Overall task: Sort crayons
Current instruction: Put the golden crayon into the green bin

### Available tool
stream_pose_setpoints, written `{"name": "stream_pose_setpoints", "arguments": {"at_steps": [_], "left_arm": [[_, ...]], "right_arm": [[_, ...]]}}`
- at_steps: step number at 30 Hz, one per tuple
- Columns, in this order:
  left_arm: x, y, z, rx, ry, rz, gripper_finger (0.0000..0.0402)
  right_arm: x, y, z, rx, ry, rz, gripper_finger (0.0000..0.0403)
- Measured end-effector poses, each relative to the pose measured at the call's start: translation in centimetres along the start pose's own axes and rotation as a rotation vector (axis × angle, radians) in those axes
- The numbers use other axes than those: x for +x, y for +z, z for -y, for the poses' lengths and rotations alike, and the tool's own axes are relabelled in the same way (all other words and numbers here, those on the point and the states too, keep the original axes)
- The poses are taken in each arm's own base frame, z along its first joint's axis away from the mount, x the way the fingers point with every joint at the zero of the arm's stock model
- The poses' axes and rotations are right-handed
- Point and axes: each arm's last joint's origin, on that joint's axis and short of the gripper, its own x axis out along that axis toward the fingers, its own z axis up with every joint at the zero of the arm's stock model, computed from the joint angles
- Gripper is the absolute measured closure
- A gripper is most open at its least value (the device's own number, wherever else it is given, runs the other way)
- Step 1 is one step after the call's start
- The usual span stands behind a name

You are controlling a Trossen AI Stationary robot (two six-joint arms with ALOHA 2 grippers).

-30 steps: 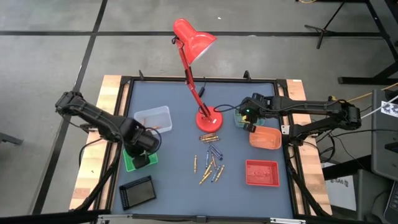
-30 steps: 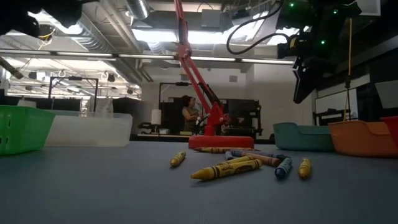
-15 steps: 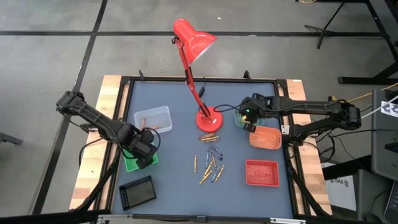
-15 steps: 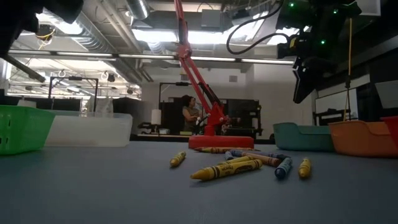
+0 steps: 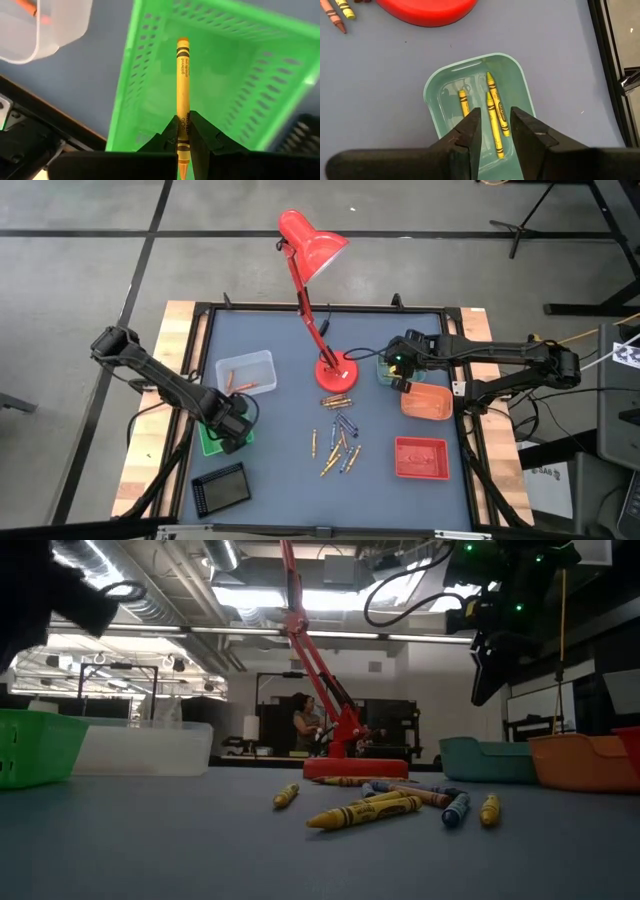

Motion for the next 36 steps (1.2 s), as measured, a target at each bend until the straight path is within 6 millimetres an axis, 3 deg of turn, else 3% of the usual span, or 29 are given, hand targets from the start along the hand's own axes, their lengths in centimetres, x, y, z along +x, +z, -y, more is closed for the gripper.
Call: {"name": "stream_pose_setpoints", "arguments": {"at_steps": [11,21,29,36], "left_arm": [[2.2,-0.2,-0.5,-0.011,-0.004,-0.001,0.0389],[2.0,-0.1,-0.3,-0.021,-0.044,-0.057,0.0304],[-1.5,1.0,0.8,-0.107,-0.196,-0.035,0.0291],[-5.7,3.1,3.3,-0.245,-0.471,0.107,0.0304]], "right_arm": [[0.0,0.0,0.0,0.0,0.0,0.0,0.0302],[0.0,0.3,0.0,0.009,-0.001,0.034,0.0302],[0.0,0.4,0.0,0.011,-0.001,0.039,0.0302],[0.0,0.4,0.0,0.011,-0.001,0.039,0.0302]]}}
